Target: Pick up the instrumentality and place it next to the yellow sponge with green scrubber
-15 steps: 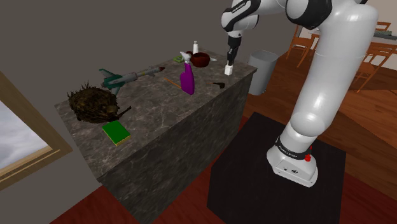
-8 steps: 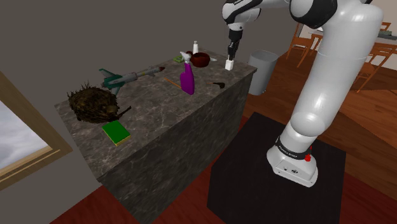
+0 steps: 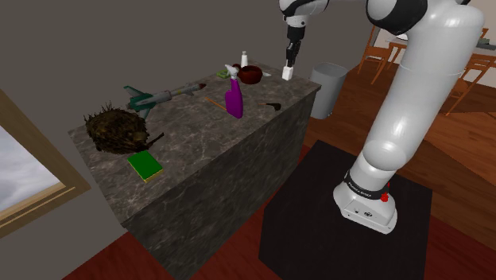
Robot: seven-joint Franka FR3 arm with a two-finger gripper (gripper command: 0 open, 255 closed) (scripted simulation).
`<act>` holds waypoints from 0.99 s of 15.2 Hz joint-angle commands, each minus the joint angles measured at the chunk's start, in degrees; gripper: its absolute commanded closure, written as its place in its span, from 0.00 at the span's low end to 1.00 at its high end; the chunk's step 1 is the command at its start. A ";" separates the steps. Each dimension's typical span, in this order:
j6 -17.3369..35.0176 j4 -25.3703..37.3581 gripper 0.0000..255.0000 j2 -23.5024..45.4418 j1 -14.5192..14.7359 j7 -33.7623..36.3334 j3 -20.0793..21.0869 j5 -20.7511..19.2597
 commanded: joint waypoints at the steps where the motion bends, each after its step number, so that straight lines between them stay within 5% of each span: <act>1: -1.51 1.21 1.00 -0.32 0.06 0.19 0.01 -0.19; 9: -7.00 6.32 1.00 -0.75 0.03 0.40 -0.06 -0.46; 15: -4.95 1.41 1.00 -4.08 4.73 9.16 3.76 -2.14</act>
